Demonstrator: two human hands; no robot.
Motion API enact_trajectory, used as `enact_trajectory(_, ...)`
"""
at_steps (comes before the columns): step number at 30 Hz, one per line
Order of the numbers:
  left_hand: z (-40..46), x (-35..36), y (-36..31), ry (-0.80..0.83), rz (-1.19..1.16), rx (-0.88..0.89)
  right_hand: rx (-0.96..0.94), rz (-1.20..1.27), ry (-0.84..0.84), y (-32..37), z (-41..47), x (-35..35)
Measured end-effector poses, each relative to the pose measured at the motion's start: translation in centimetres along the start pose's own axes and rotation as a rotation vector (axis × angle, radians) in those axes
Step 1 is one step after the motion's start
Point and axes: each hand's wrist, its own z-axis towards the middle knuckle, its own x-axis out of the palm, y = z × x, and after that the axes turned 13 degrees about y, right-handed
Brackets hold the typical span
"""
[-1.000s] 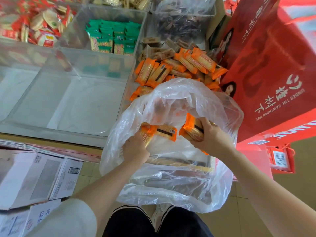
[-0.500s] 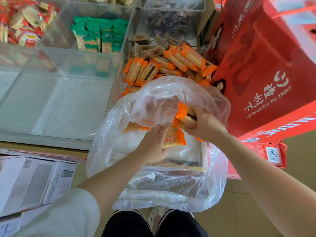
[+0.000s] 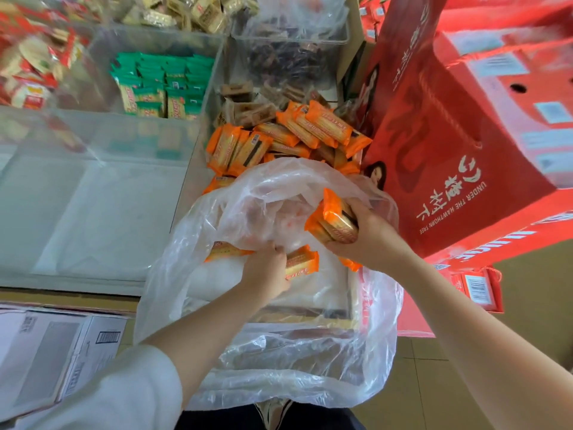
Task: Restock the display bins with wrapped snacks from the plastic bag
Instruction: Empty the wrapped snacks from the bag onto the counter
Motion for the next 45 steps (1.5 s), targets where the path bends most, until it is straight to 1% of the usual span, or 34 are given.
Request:
enact_trajectory(2,-1.6,-1.7,0.0,0.042,-0.078,0.062,-0.031,0.063,-0.018,0.7,-0.2,-0.8)
enact_trajectory(5,-4.8,-5.3,0.3,0.050,-0.314,0.175,-0.077,0.132,-0.102,2.0,0.5,-2.4)
enact_trajectory(7,-6.5,-8.3,1.2,-0.029,-0.451,0.209,-0.063,0.204,-0.168,3.2,1.7,-3.6)
enact_trajectory(9,-7.2,-11.3,2.7,-0.175,-0.559,0.217,-0.050,0.186,-0.257,4.5,3.6,-4.9)
enact_trajectory(11,-6.8,-14.1,4.5,-0.288,-0.684,0.199,-0.017,0.133,-0.296,5.9,6.2,-5.7)
enact_trajectory(13,-5.7,-16.6,6.5,-0.334,-0.814,0.156,0.033,0.041,-0.278,7.1,9.4,-5.7)
enact_trajectory(15,-4.0,-18.3,8.3,-0.341,-0.896,0.090,0.025,-0.145,-0.223,7.7,13.1,-5.0)
enact_trajectory(17,-2.3,-19.2,10.1,-0.331,-0.934,0.051,0.008,-0.392,-0.119,7.8,16.7,-4.0)
enact_trajectory(20,0.2,-19.4,12.3,-0.305,-0.877,0.048,0.003,-0.739,0.094,7.7,20.7,-2.4)
enact_trajectory(22,1.7,-19.2,13.3,-0.275,-0.814,0.074,-0.006,-0.865,0.170,7.9,21.7,-1.9)
enact_trajectory(23,2.4,-19.0,13.5,-0.265,-0.773,0.086,-0.014,-0.876,0.192,8.0,21.8,-1.8)
enact_trajectory(25,3.6,-18.5,13.7,-0.282,-0.663,0.109,-0.024,-0.801,0.234,8.1,21.3,-1.8)
enact_trajectory(27,4.5,-17.8,13.7,-0.325,-0.513,0.144,-0.004,-0.600,0.197,7.8,20.2,-2.5)
enact_trajectory(29,5.0,-17.2,13.8,-0.383,-0.374,0.164,-0.003,-0.395,0.060,7.3,18.4,-3.5)
enact_trajectory(30,5.2,-17.0,13.9,-0.414,-0.298,0.149,-0.014,-0.336,-0.022,7.0,17.2,-3.9)
enact_trajectory(32,5.1,-16.6,14.1,-0.433,-0.152,0.105,-0.061,-0.299,-0.168,6.6,14.2,-4.1)
enact_trajectory(33,5.0,-16.5,14.2,-0.420,-0.130,0.101,-0.091,-0.310,-0.195,6.4,12.6,-3.8)
enact_trajectory(34,4.8,-16.4,14.2,-0.399,-0.146,0.106,-0.101,-0.324,-0.184,6.3,11.1,-3.4)
enact_trajectory(36,4.0,-16.1,13.9,-0.400,-0.222,0.148,-0.033,-0.349,-0.037,6.0,8.4,-1.9)
enact_trajectory(37,3.4,-15.8,13.7,-0.442,-0.238,0.186,0.022,-0.380,0.050,5.6,7.4,-1.1)
enact_trajectory(39,2.4,-14.9,13.5,-0.549,-0.214,0.260,0.092,-0.495,0.133,4.3,6.5,0.6)
enact_trajectory(41,1.6,-14.1,13.2,-0.616,-0.161,0.328,0.157,-0.599,0.129,3.1,6.7,1.8)
enact_trajectory(42,1.3,-13.6,13.0,-0.638,-0.128,0.372,0.194,-0.613,0.111,2.8,7.0,2.1)
enact_trajectory(43,0.8,-13.0,12.8,-0.651,-0.098,0.421,0.212,-0.577,0.091,2.6,7.2,2.1)
enact_trajectory(45,0.0,-11.7,12.0,-0.652,-0.066,0.526,0.179,-0.442,0.021,2.8,7.6,1.8)
